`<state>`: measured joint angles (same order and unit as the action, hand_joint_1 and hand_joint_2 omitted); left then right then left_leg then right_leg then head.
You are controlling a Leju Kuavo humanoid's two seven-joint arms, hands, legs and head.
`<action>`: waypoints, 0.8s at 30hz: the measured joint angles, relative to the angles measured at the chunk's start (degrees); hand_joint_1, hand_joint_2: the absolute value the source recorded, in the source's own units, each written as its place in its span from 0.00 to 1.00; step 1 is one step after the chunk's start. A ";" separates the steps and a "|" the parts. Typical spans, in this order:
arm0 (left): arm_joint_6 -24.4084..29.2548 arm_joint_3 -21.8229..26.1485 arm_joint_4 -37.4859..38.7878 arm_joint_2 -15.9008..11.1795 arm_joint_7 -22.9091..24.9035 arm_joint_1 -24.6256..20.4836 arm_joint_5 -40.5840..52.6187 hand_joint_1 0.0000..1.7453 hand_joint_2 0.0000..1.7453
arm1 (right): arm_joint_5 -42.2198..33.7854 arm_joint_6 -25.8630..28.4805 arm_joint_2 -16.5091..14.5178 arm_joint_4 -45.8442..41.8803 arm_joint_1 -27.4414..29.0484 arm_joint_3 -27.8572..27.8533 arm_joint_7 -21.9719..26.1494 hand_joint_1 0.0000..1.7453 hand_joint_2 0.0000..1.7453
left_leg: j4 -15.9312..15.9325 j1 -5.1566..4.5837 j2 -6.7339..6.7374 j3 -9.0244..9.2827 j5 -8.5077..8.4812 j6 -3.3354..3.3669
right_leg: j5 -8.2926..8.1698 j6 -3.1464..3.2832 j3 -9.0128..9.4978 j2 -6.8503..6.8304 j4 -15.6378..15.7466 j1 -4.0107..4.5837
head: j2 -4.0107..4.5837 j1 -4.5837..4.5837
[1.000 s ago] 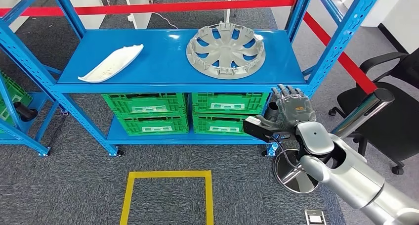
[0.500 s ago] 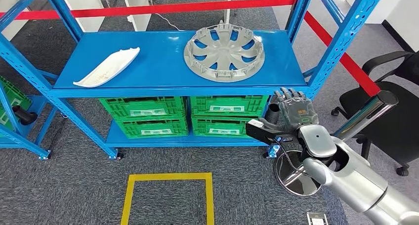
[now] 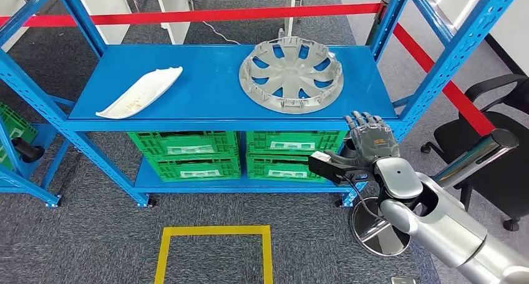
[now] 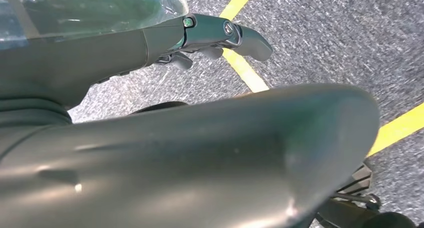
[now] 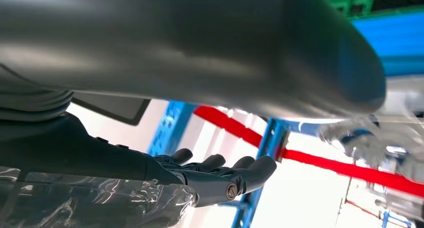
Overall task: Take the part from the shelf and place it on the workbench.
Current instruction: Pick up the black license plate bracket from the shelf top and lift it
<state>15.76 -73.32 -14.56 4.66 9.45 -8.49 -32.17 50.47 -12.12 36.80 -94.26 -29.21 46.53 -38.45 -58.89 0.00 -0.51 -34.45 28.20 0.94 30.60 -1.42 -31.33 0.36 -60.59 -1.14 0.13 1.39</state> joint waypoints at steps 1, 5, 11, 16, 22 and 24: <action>0.00 0.01 0.00 0.02 -0.04 -0.02 0.00 0.00 0.00 | 0.00 0.01 0.02 -0.03 -0.08 -0.03 0.00 0.00 0.00 | 0.18 0.12 -0.02 0.52 0.19 0.33 | 0.79 -0.14 -0.91 -0.03 -1.98 -0.02 | 0.00 0.15; -0.03 0.01 0.00 0.04 -0.09 0.04 -0.01 0.00 0.00 | 0.00 -0.07 0.05 -0.03 0.20 0.01 0.00 0.00 0.00 | 0.27 -0.05 -0.02 1.99 1.45 0.92 | 4.56 -0.42 -9.09 -0.04 -14.11 -0.02 | 0.00 0.53; -0.03 0.03 0.01 0.20 -0.16 0.15 -0.03 0.00 0.00 | 0.00 -0.17 0.14 0.00 0.35 0.04 0.00 0.00 0.00 | 0.32 -0.20 0.00 5.11 4.12 -0.12 | -5.54 0.74 -6.70 -0.20 -0.79 0.64 | 0.00 0.45; -0.14 0.05 0.02 0.31 -0.26 0.10 -0.03 0.00 0.00 | 0.00 -0.19 0.32 -0.14 0.42 -0.08 0.00 0.00 0.00 | -2.84 -0.25 0.06 4.34 4.84 -1.50 | -4.68 2.32 -5.07 -0.10 0.69 0.40 | 0.00 0.21; -0.13 0.19 0.03 0.25 -0.27 0.29 -0.02 0.00 0.00 | 0.00 -0.14 0.32 -0.28 0.81 0.00 0.01 0.00 0.00 | -14.11 0.21 0.07 -4.88 7.09 -2.77 | -2.51 2.65 -2.21 -0.04 1.03 0.27 | 0.00 -0.14; -0.09 0.27 0.05 0.23 -0.27 0.32 -0.02 0.00 0.00 | 0.01 -0.11 0.32 -0.29 0.88 -0.02 0.02 0.00 0.00 | -7.54 0.12 0.03 -3.22 1.49 -2.31 | -1.54 2.40 -0.75 0.05 1.05 0.24 | 0.00 -0.12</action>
<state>15.67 -73.05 -14.51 4.90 9.18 -8.17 -32.19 50.47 -12.23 37.11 -94.55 -28.33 46.52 -38.42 -66.43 0.12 -0.49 -37.67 29.70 -1.37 29.06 0.97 -32.08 0.41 -59.55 -0.90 0.13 1.27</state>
